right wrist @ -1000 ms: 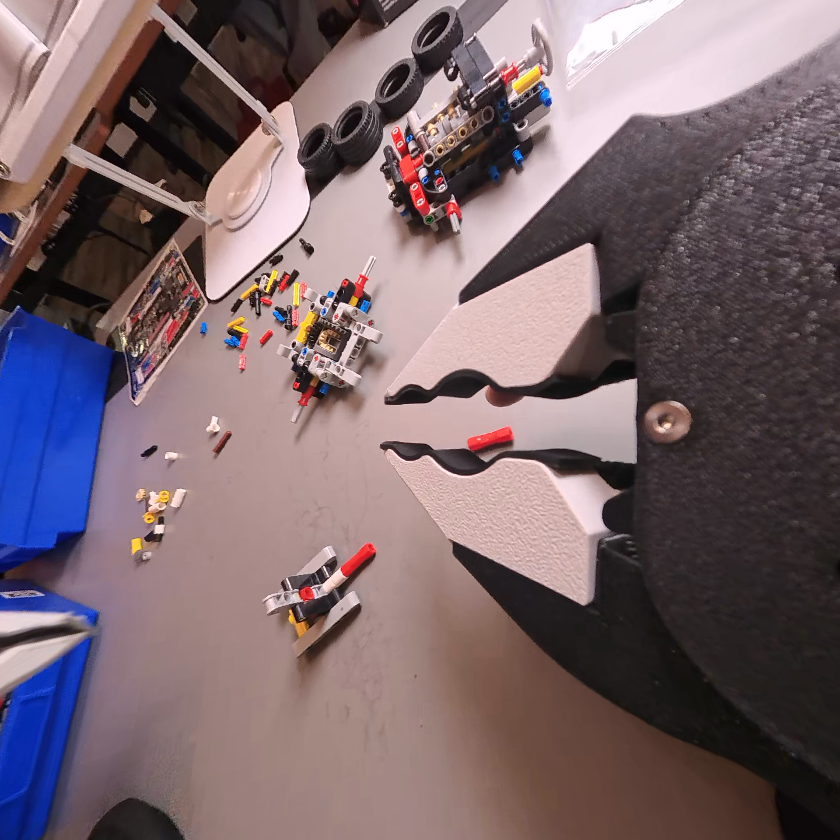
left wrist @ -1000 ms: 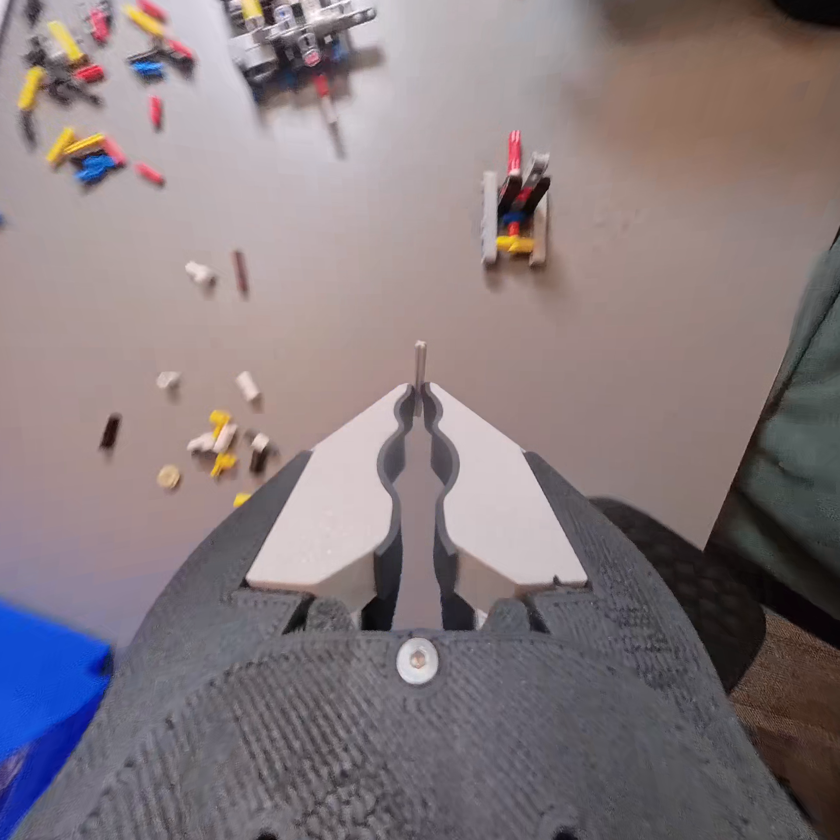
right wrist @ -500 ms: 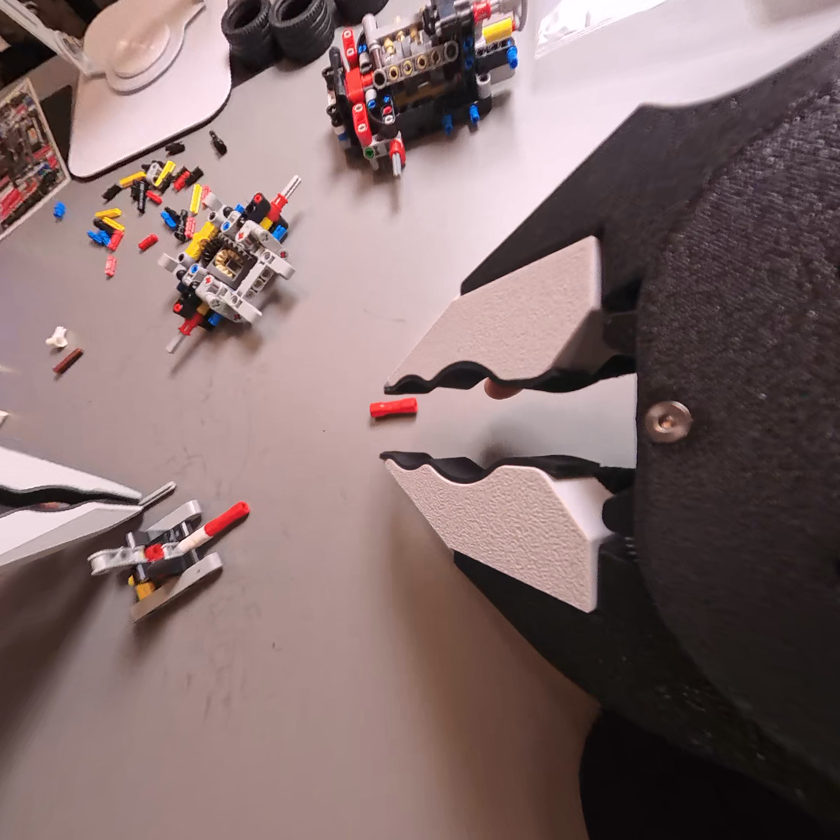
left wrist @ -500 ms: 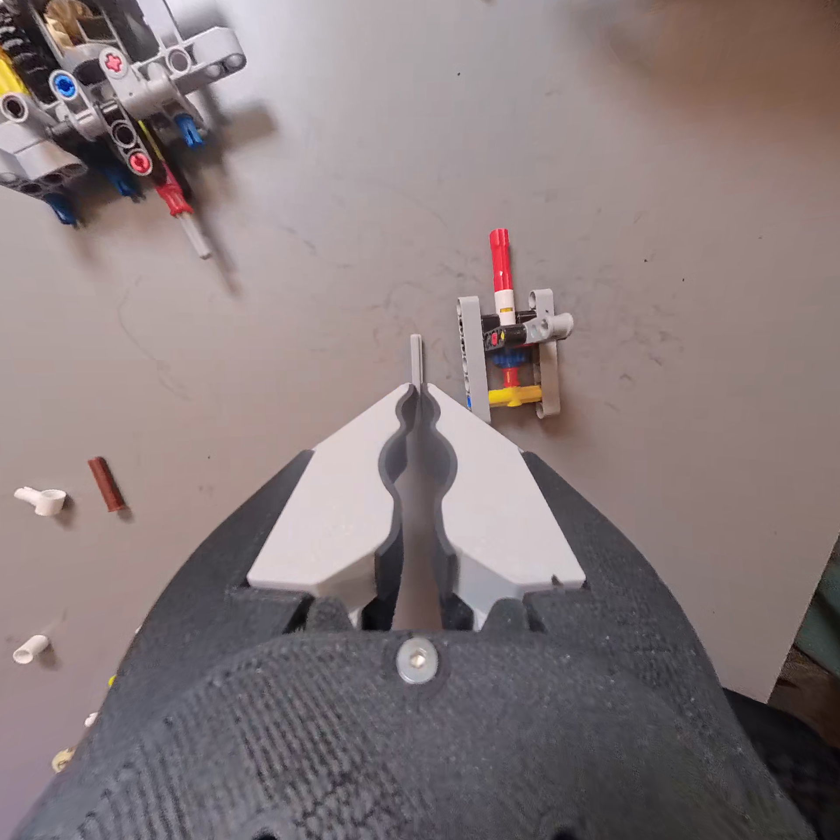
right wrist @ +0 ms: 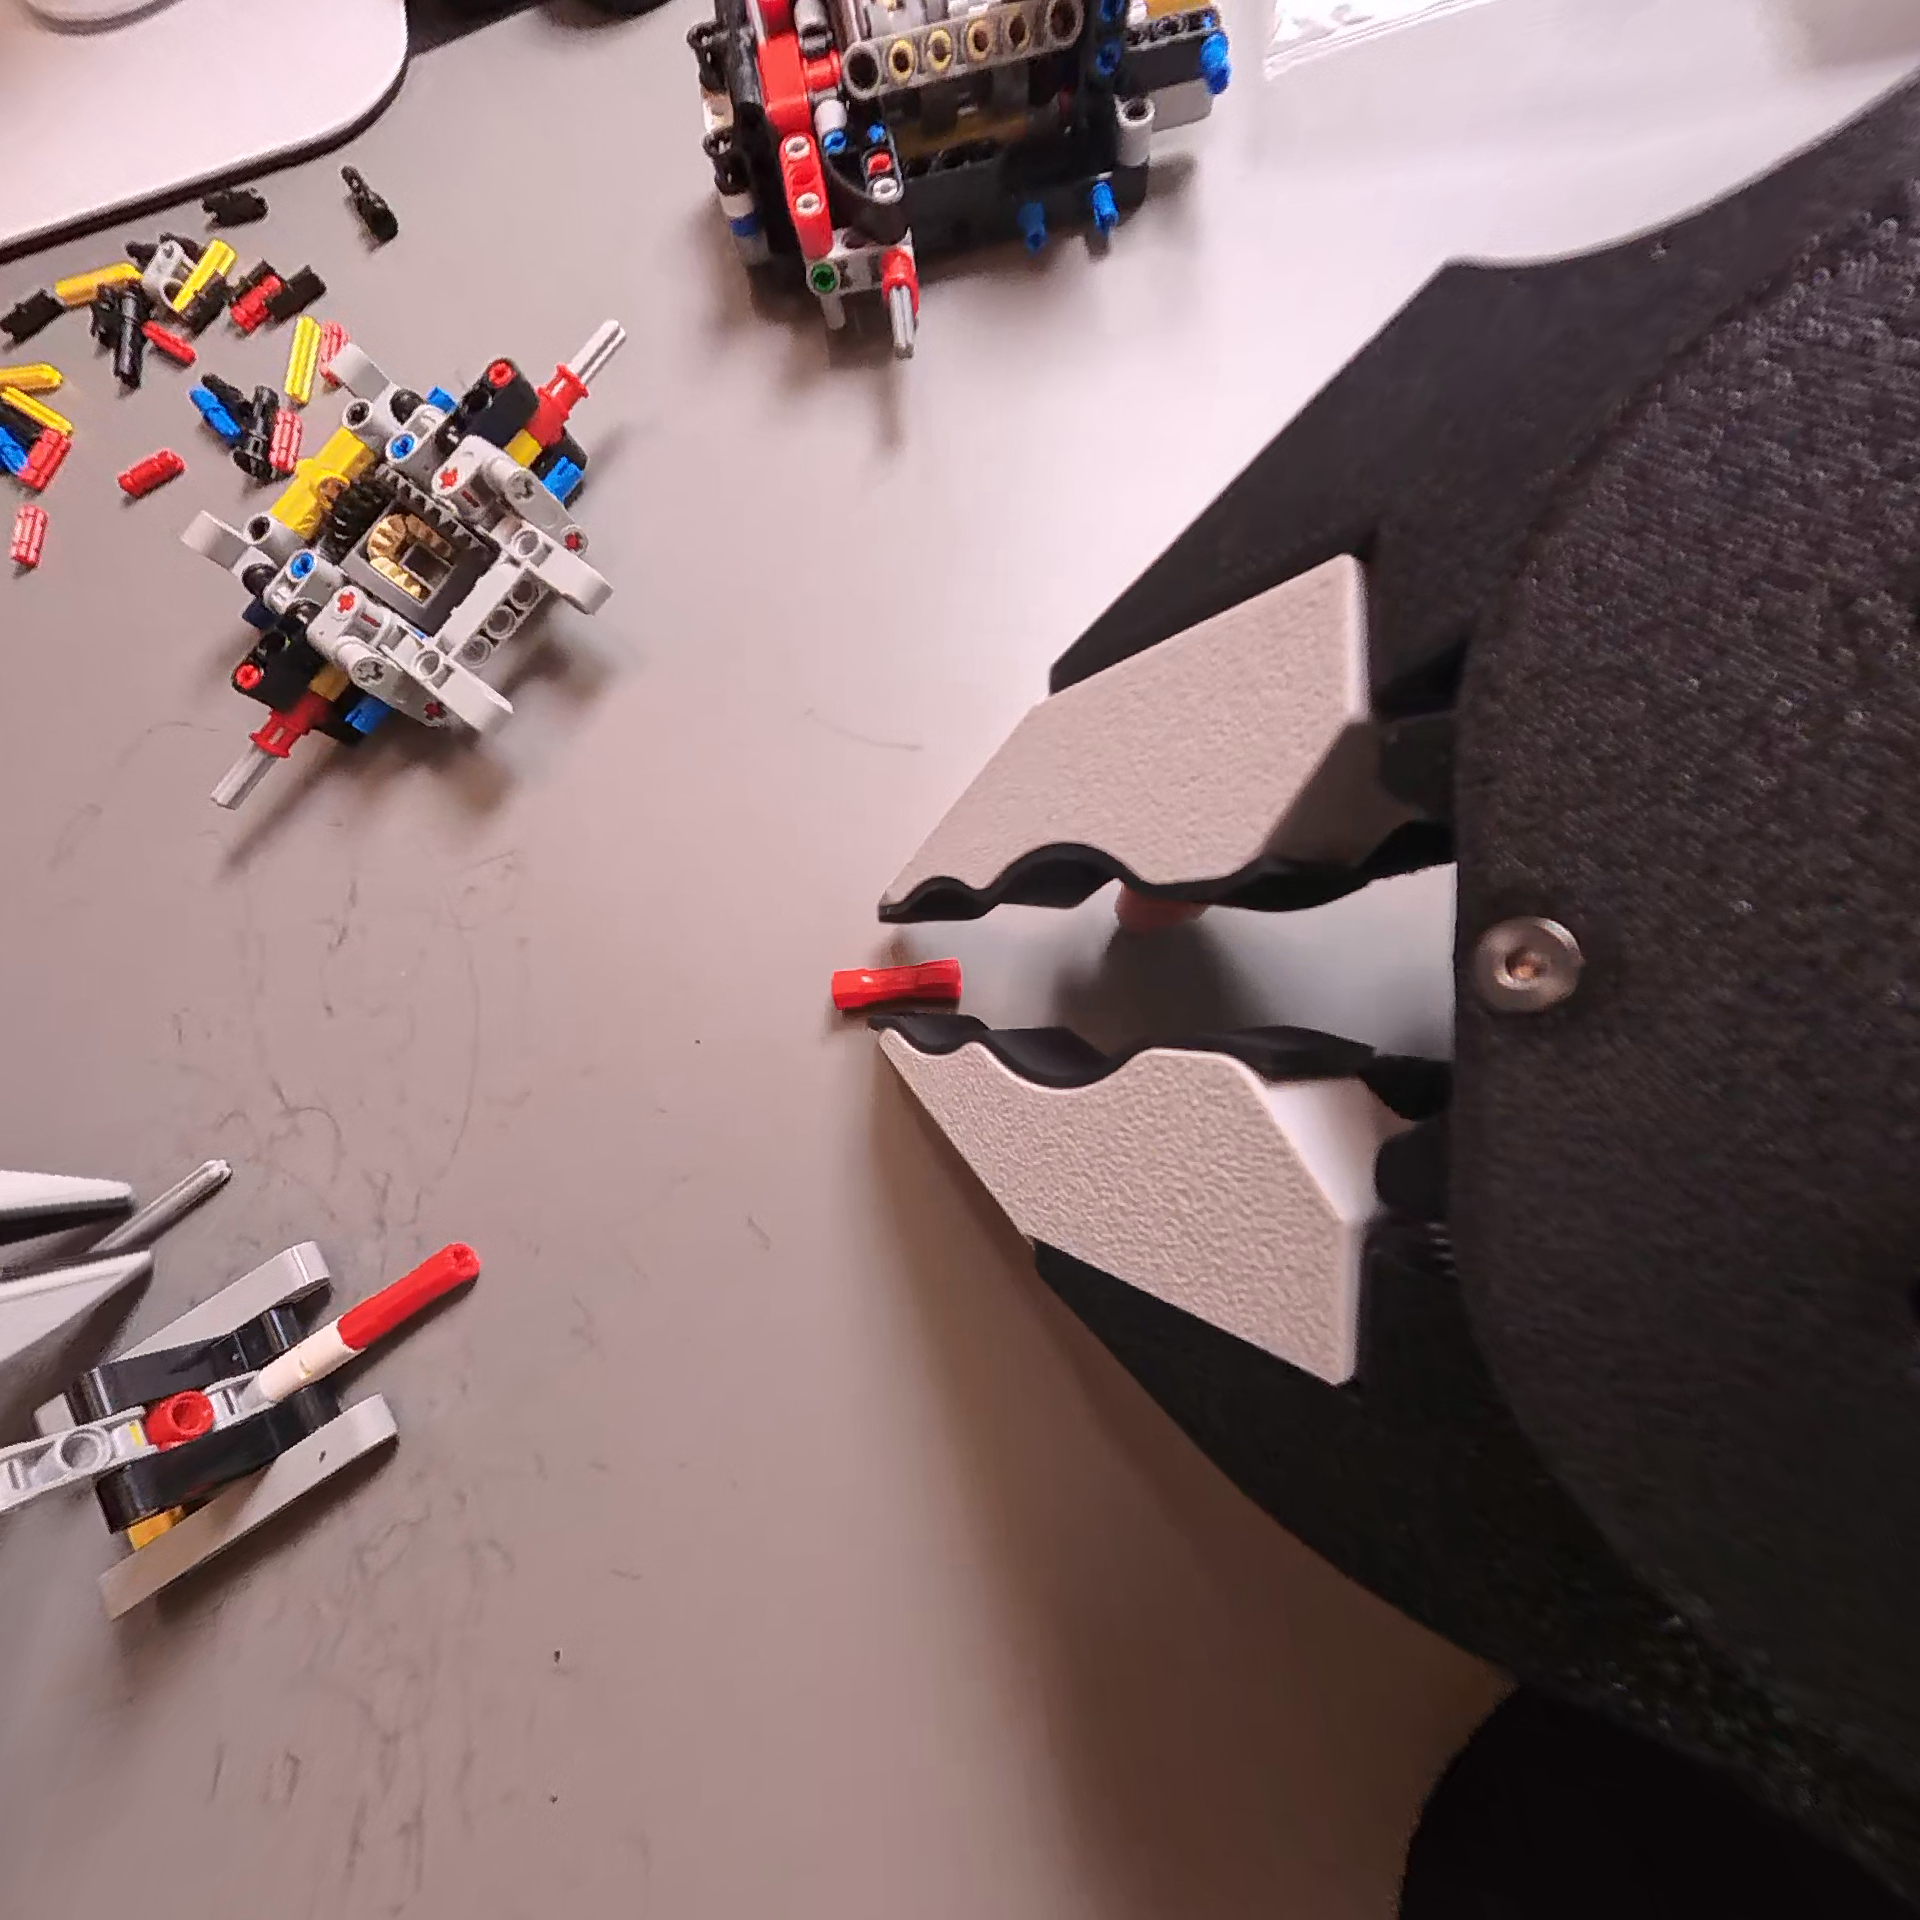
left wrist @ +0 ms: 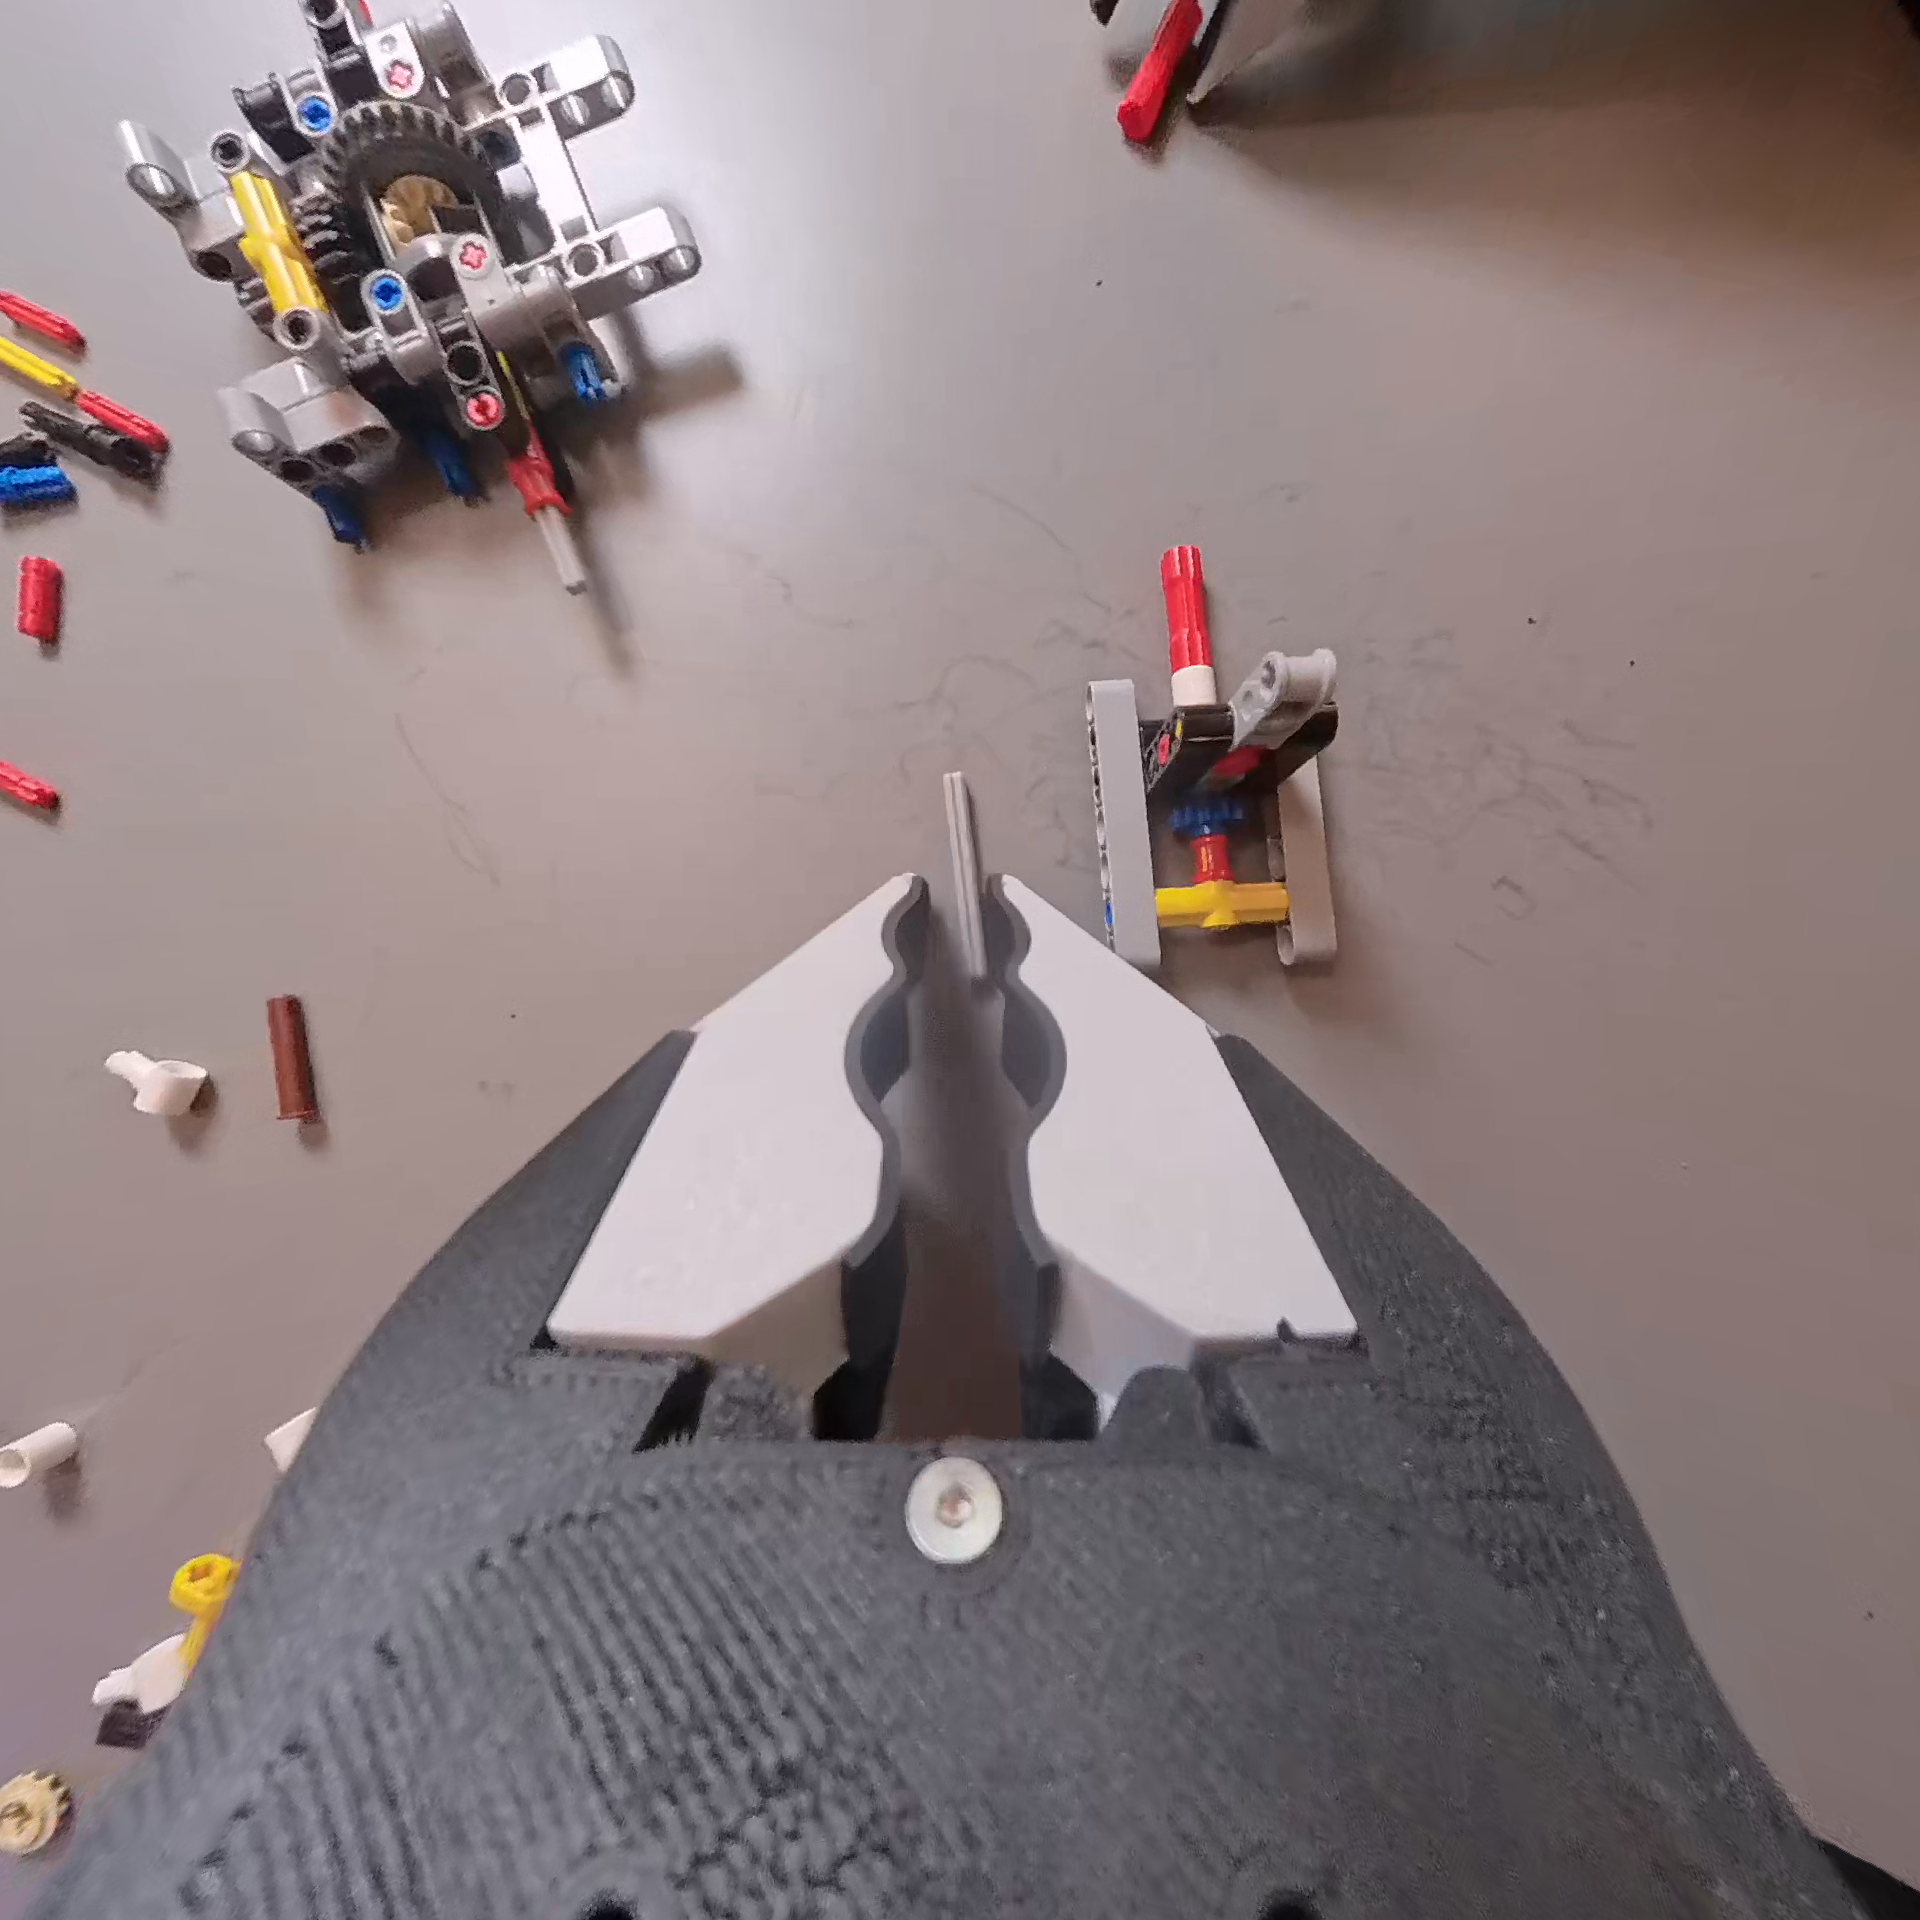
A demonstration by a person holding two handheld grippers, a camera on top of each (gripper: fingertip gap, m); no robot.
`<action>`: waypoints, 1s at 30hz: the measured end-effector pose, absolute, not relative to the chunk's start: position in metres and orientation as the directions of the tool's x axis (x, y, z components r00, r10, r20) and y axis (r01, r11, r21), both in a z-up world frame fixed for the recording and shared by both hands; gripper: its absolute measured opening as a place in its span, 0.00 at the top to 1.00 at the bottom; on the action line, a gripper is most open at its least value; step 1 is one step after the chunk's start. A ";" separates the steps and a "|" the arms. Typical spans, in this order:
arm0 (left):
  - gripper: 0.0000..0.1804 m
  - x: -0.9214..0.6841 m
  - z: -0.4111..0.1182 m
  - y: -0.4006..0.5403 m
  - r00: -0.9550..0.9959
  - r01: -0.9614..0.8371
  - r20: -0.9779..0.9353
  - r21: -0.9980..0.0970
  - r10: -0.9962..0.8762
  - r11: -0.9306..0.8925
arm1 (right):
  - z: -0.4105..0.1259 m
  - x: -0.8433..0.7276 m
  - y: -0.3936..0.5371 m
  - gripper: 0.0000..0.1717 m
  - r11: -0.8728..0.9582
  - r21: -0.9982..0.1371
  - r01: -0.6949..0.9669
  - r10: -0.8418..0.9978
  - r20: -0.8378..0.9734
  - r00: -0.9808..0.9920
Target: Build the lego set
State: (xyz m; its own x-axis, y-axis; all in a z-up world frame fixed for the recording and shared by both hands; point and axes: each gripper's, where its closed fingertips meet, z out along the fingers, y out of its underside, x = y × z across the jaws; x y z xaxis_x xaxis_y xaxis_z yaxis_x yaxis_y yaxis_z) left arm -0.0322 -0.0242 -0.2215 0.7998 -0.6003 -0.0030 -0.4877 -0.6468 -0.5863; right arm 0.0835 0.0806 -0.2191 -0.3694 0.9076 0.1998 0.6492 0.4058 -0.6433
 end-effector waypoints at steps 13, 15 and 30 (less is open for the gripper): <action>0.99 0.008 -0.170 -0.040 0.744 -0.252 0.248 -0.756 -0.621 -0.604 | -0.167 0.055 0.023 0.98 0.501 -0.813 0.297 0.812 0.322 -0.487; 0.99 0.025 -0.151 -0.048 0.710 -0.202 0.296 -0.783 -0.639 -0.588 | -0.151 0.053 0.003 0.98 0.509 -0.835 0.208 0.783 0.350 -0.514; 0.99 0.041 -0.163 -0.063 0.658 -0.129 0.430 -0.744 -0.618 -0.656 | -0.163 0.049 -0.050 0.98 0.559 -0.819 0.130 0.685 0.367 -0.629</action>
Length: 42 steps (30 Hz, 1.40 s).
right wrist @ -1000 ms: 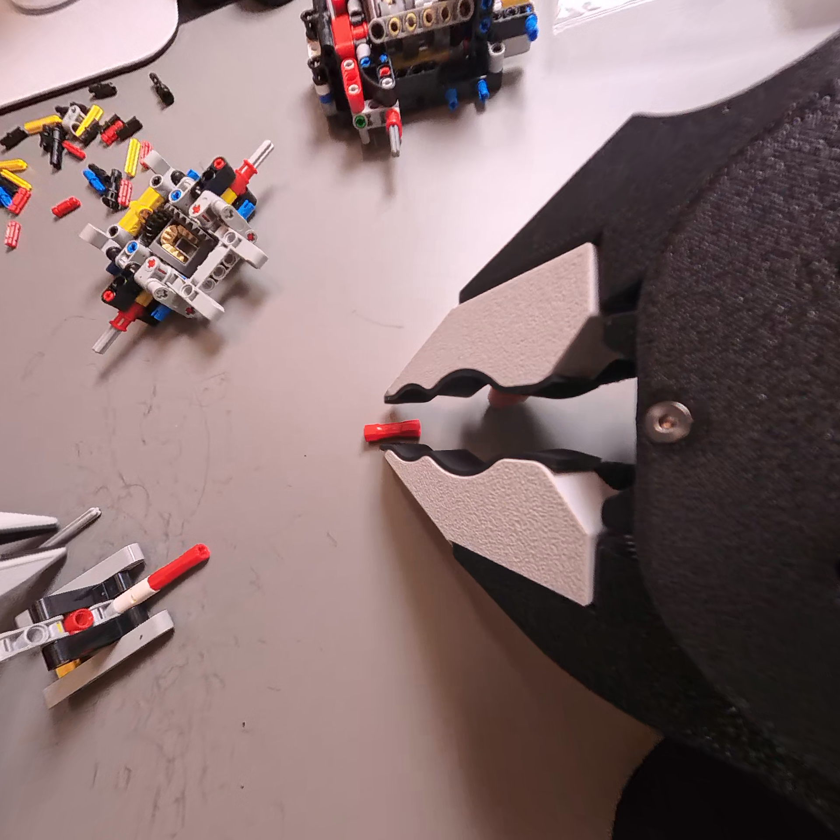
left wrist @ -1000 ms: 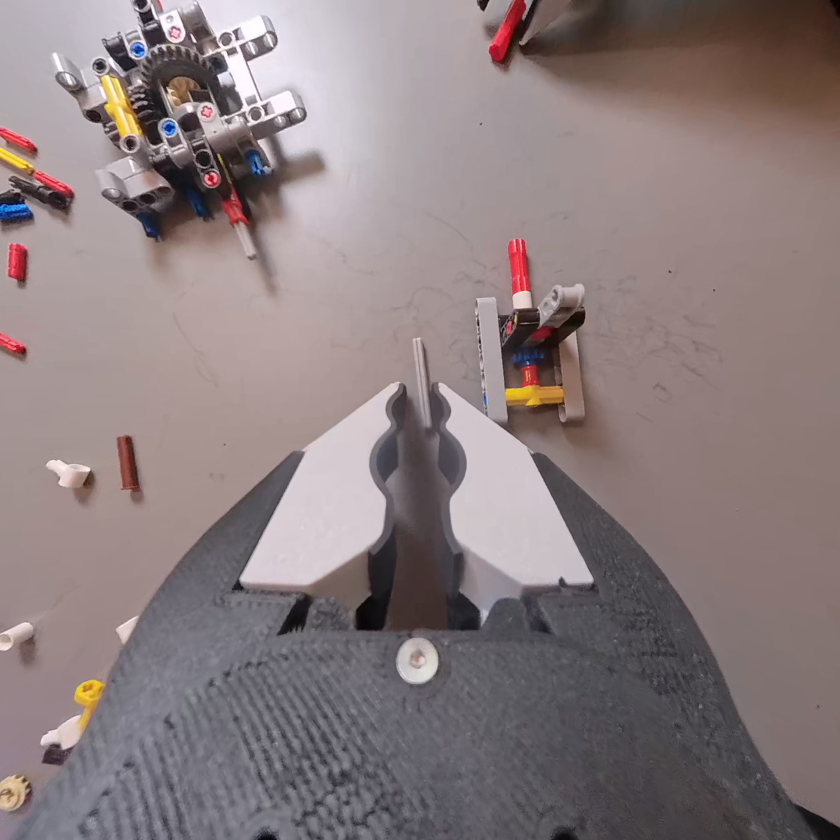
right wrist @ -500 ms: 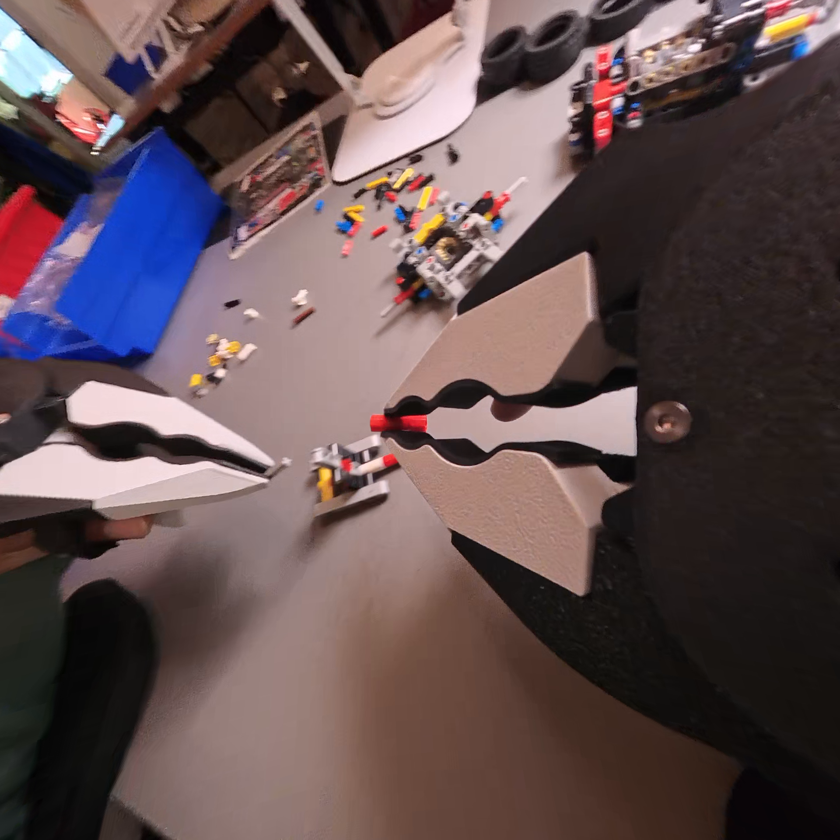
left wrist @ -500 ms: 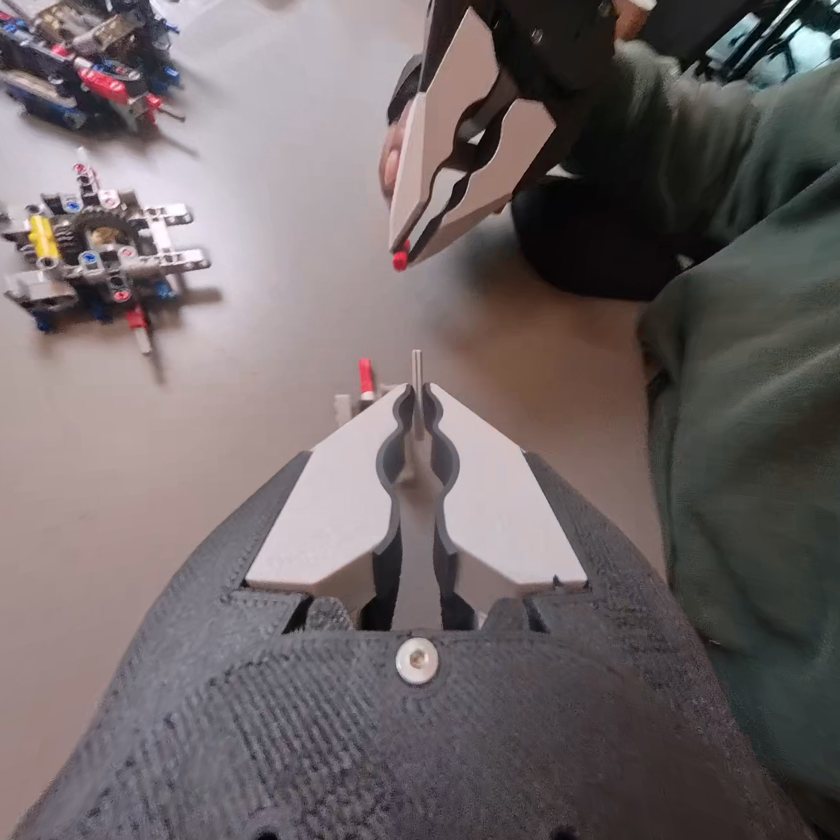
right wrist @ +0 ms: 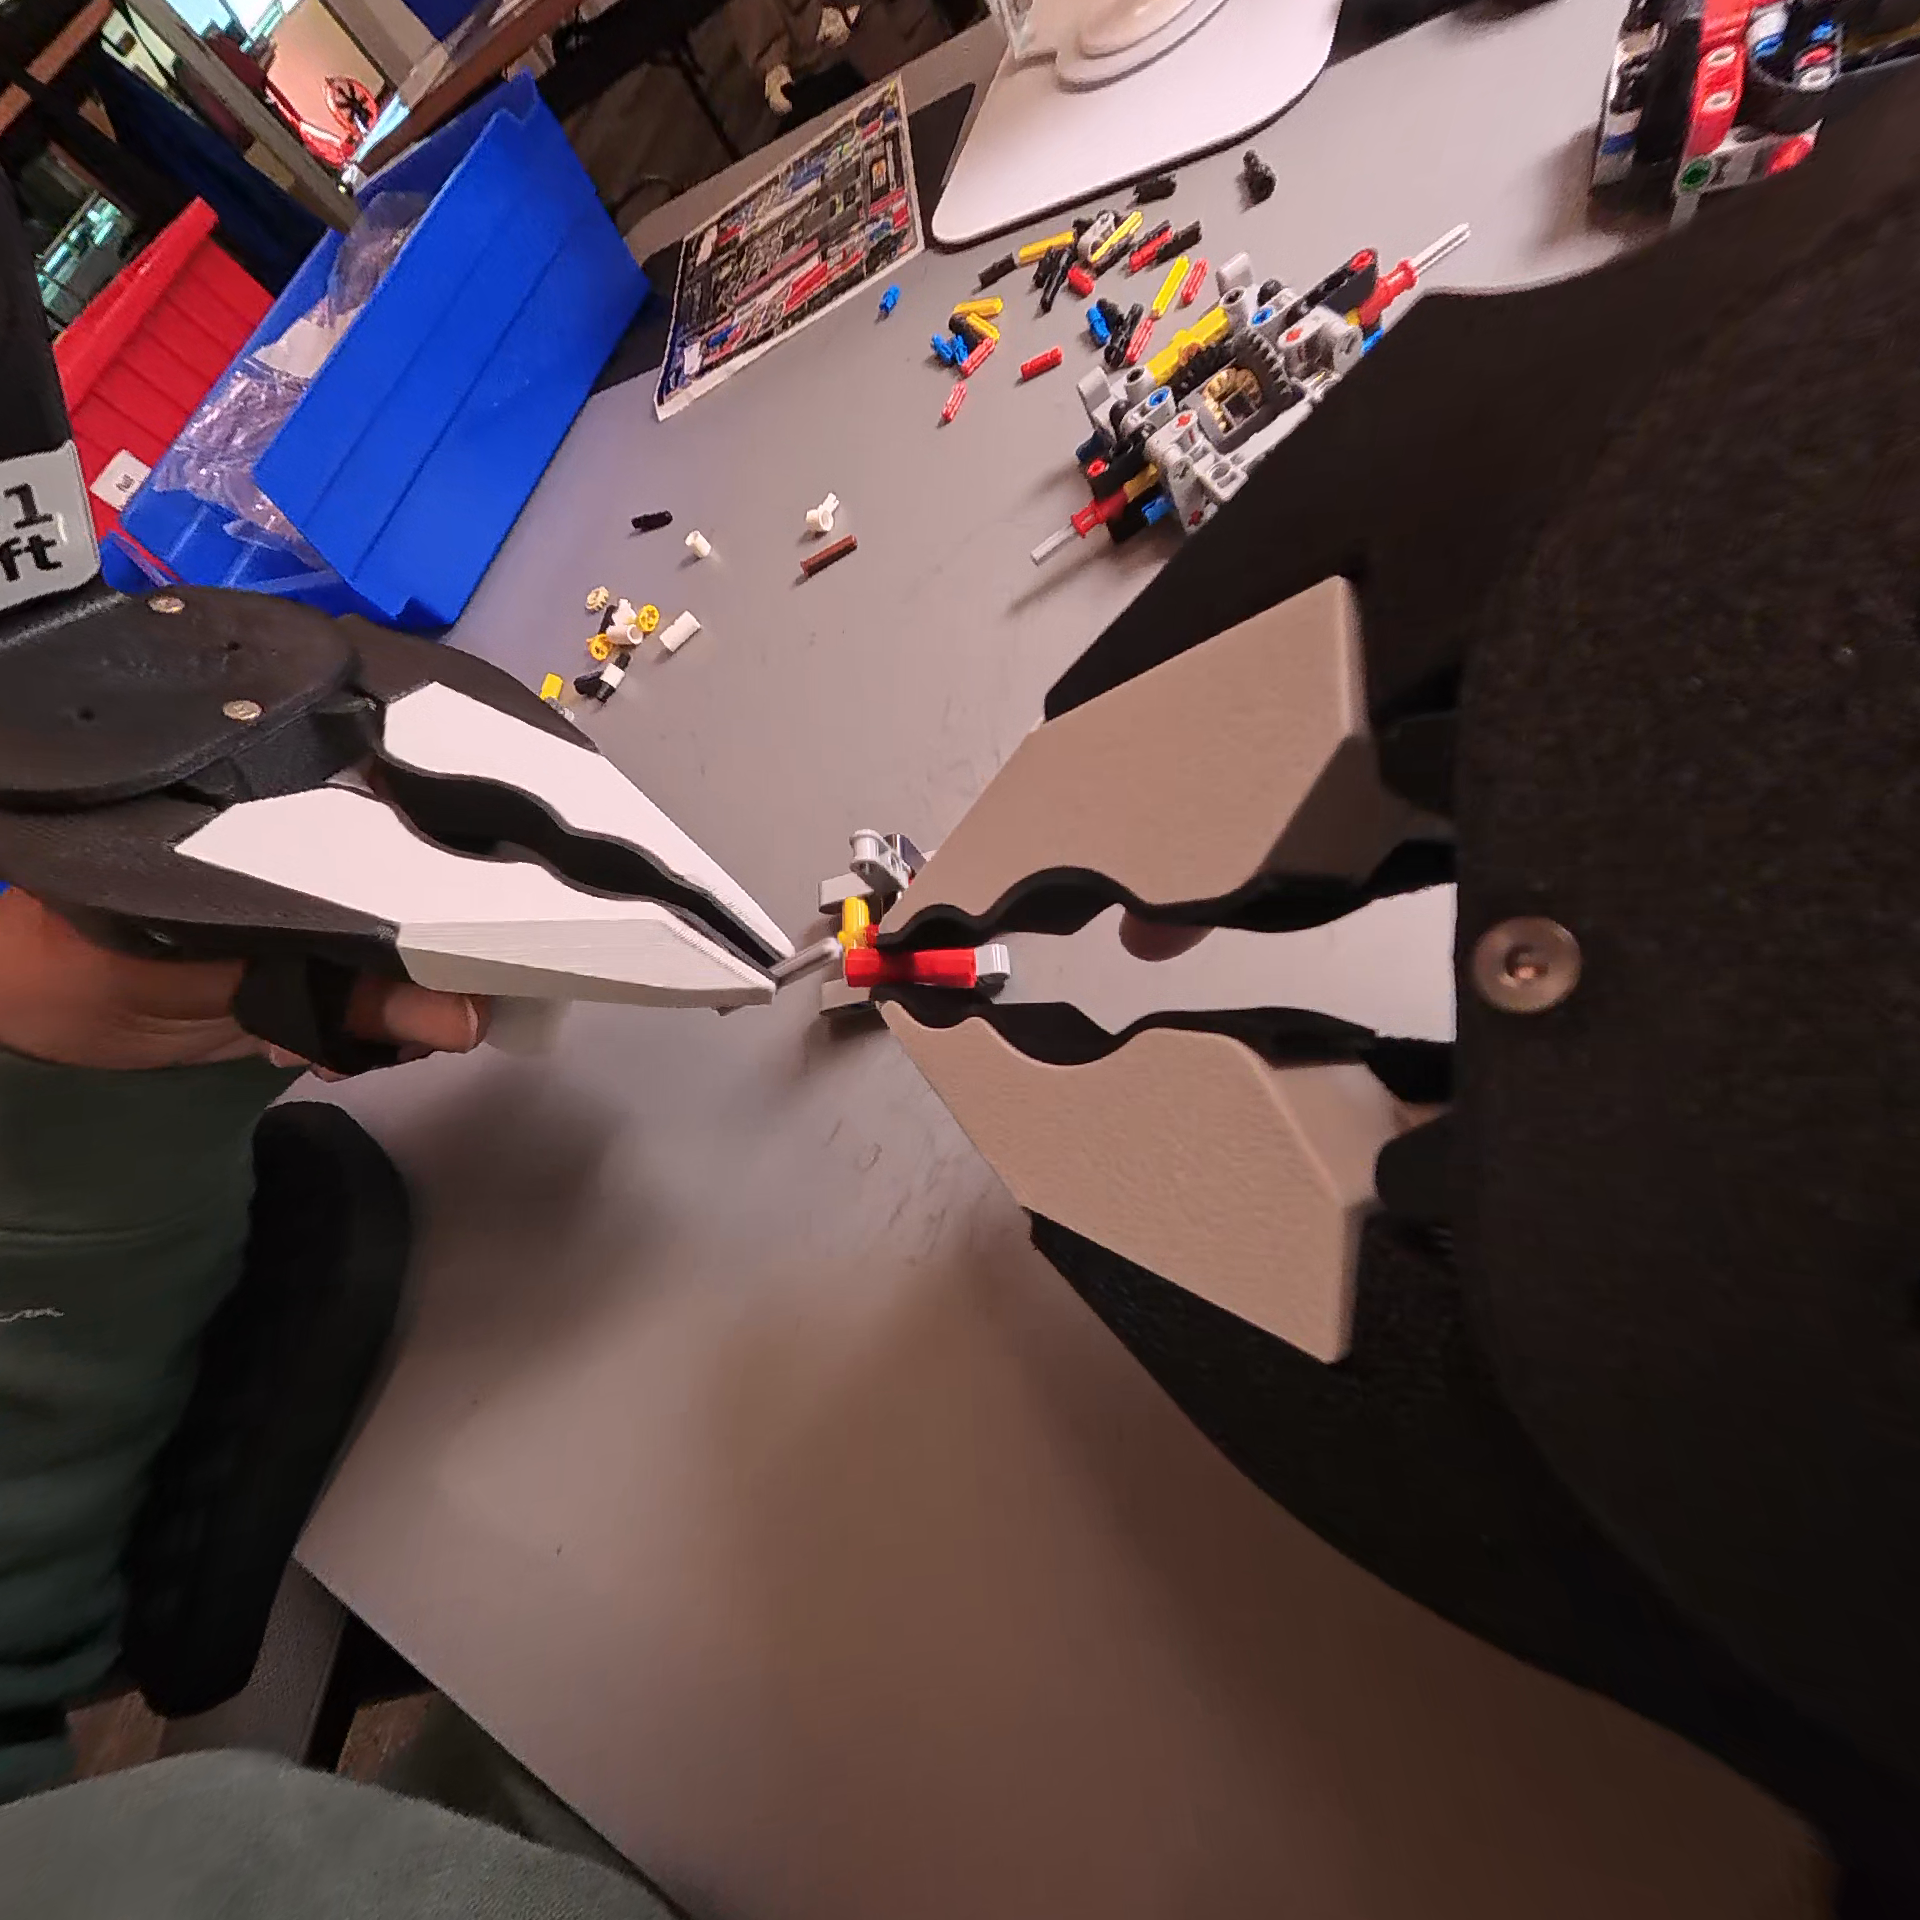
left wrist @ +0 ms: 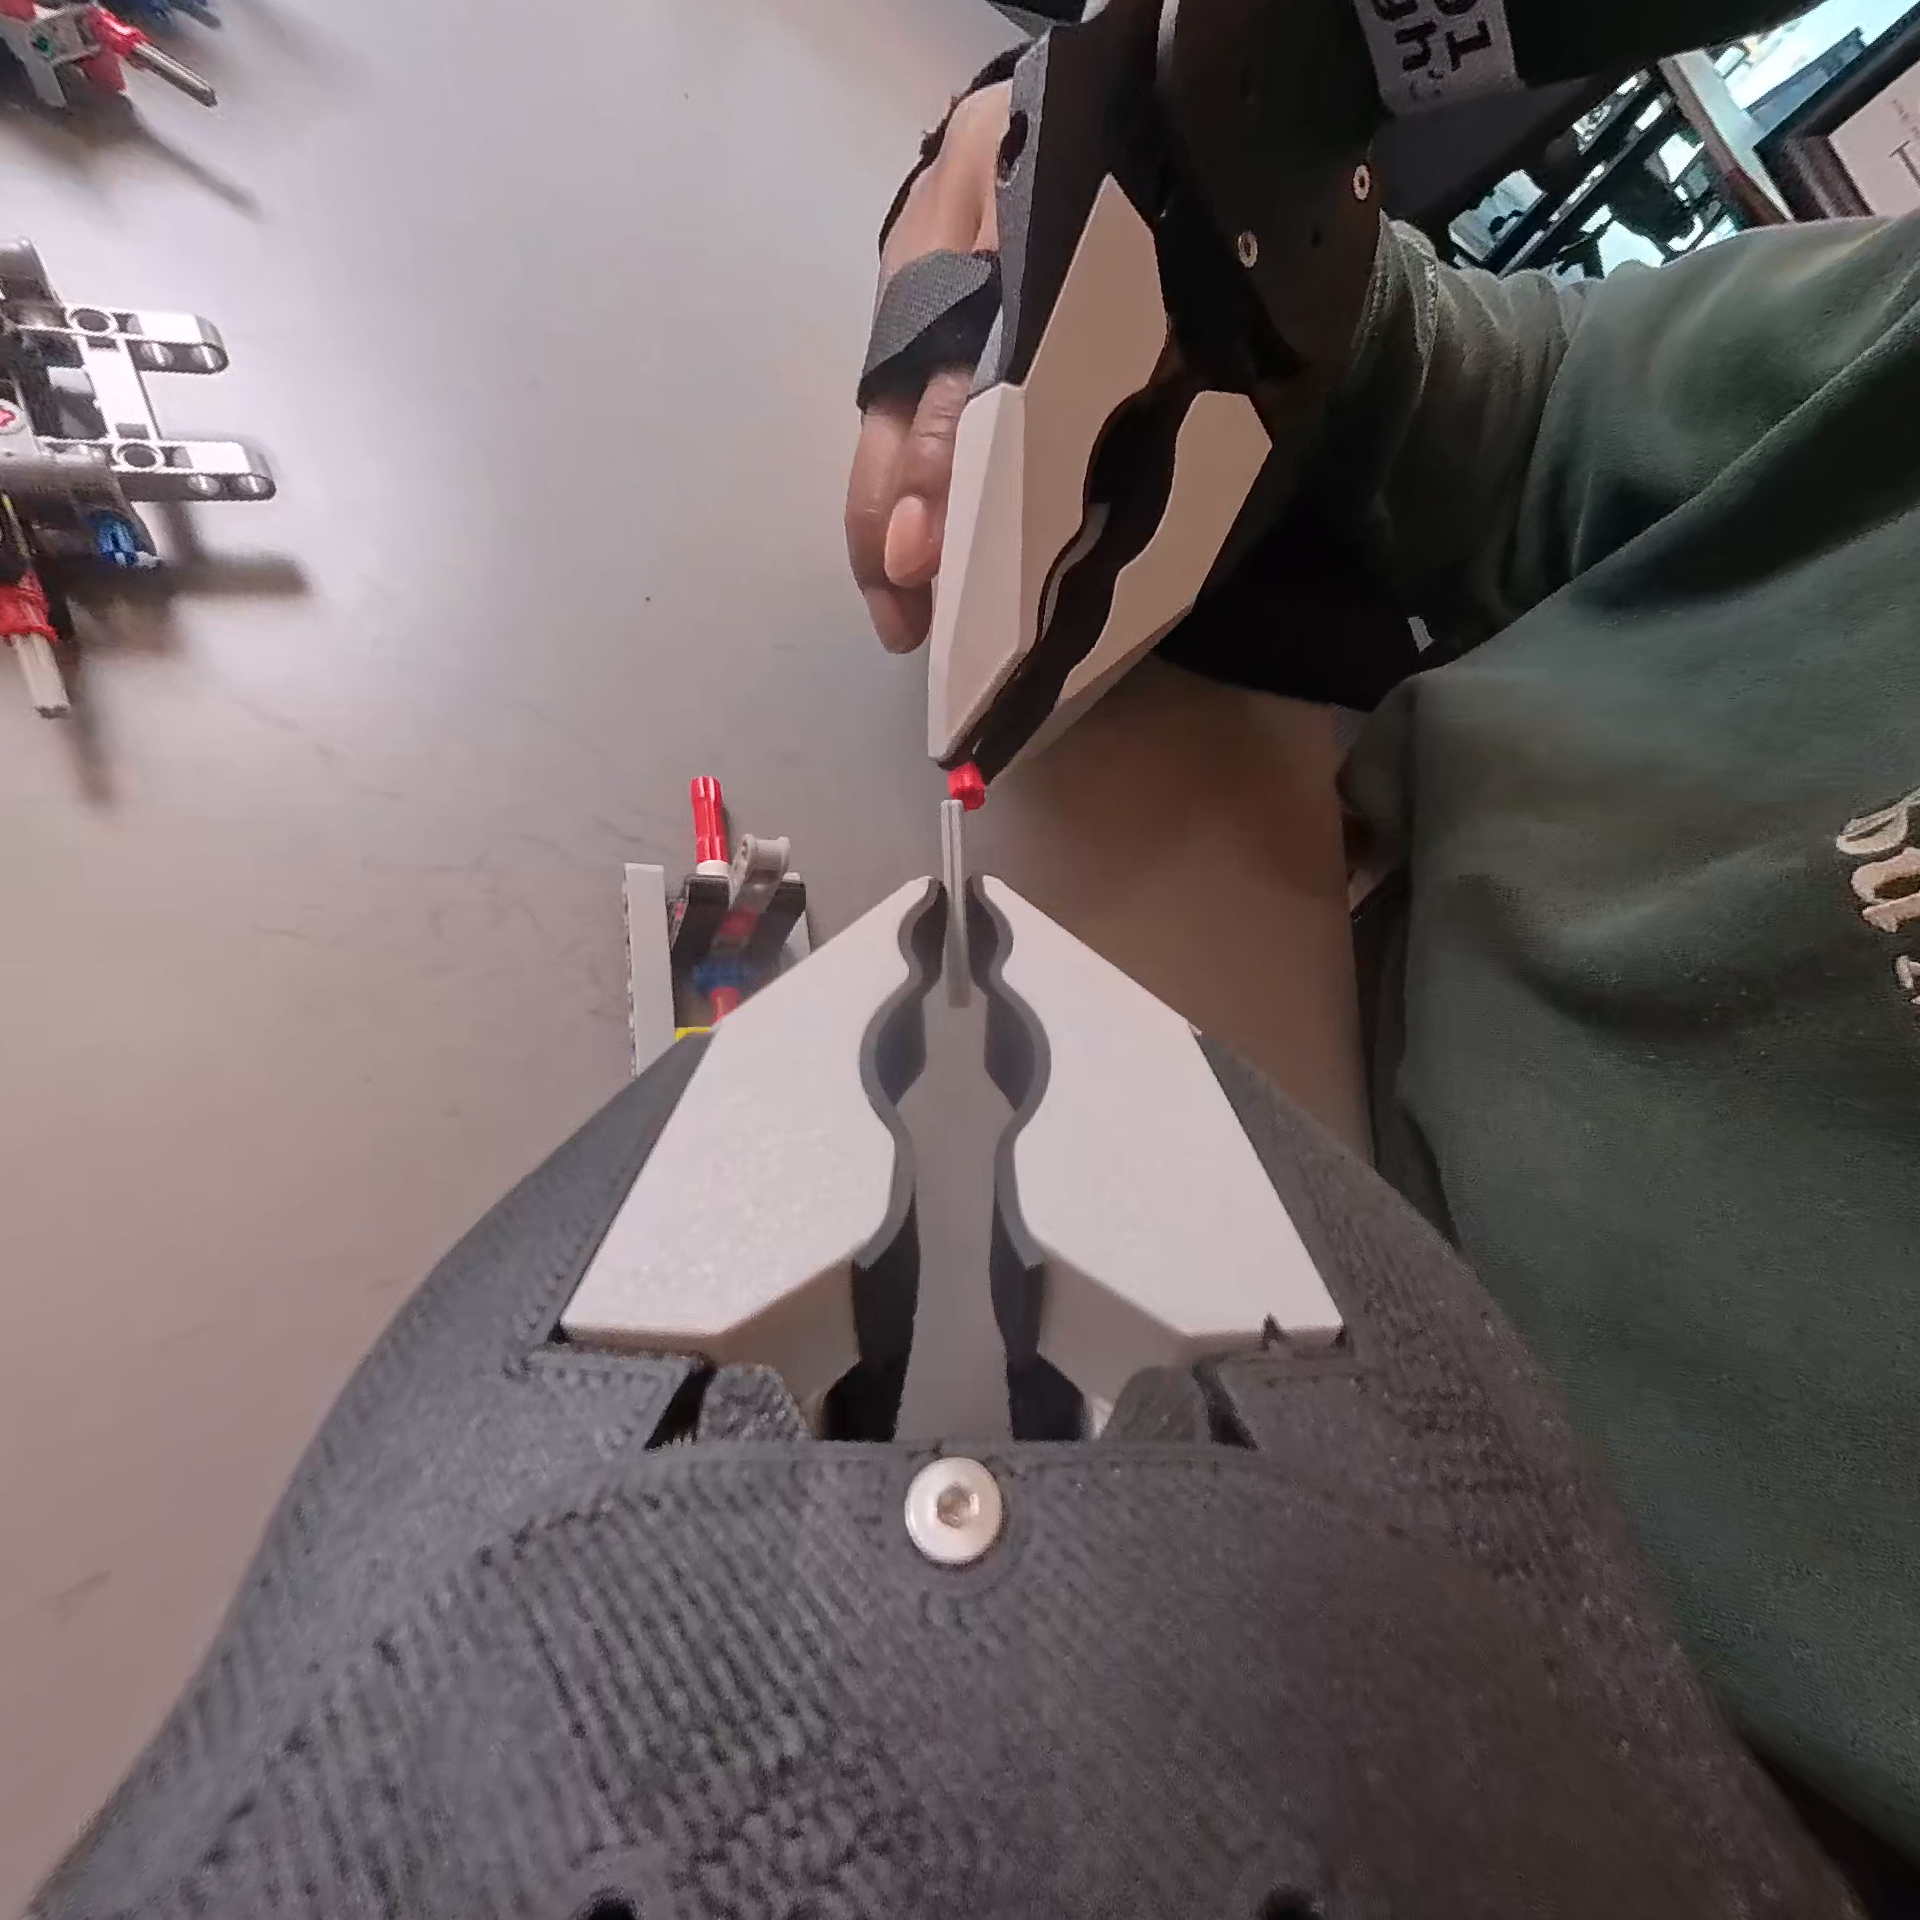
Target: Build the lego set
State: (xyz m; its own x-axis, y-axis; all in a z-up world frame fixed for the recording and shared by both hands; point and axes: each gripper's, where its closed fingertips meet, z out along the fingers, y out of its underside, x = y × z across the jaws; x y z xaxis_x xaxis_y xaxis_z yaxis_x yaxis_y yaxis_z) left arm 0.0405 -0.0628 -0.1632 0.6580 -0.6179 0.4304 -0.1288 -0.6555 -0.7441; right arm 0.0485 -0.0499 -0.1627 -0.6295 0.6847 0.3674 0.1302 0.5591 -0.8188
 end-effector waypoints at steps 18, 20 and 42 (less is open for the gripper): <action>0.99 0.047 -0.179 -0.065 0.667 -0.188 0.416 -0.709 -0.618 -0.680 | -0.176 0.050 -0.052 0.98 0.660 -0.735 0.152 0.633 0.436 -0.640; 0.99 0.047 -0.180 -0.065 0.670 -0.196 0.411 -0.705 -0.618 -0.682 | -0.177 0.050 -0.053 0.98 0.676 -0.721 0.152 0.622 0.448 -0.643; 0.99 0.045 -0.179 -0.058 0.747 -0.272 0.254 -0.727 -0.615 -0.631 | -0.193 0.048 -0.053 0.98 0.620 -0.729 0.290 0.705 0.355 -0.614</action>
State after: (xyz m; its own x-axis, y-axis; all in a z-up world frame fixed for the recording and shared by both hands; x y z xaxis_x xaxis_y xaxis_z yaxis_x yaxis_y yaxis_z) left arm 0.0454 -0.0578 -0.1790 0.7468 -0.6145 0.2543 -0.2716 -0.6308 -0.7269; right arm 0.0476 -0.0526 -0.1929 -0.6141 0.7048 0.3551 0.2902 0.6201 -0.7289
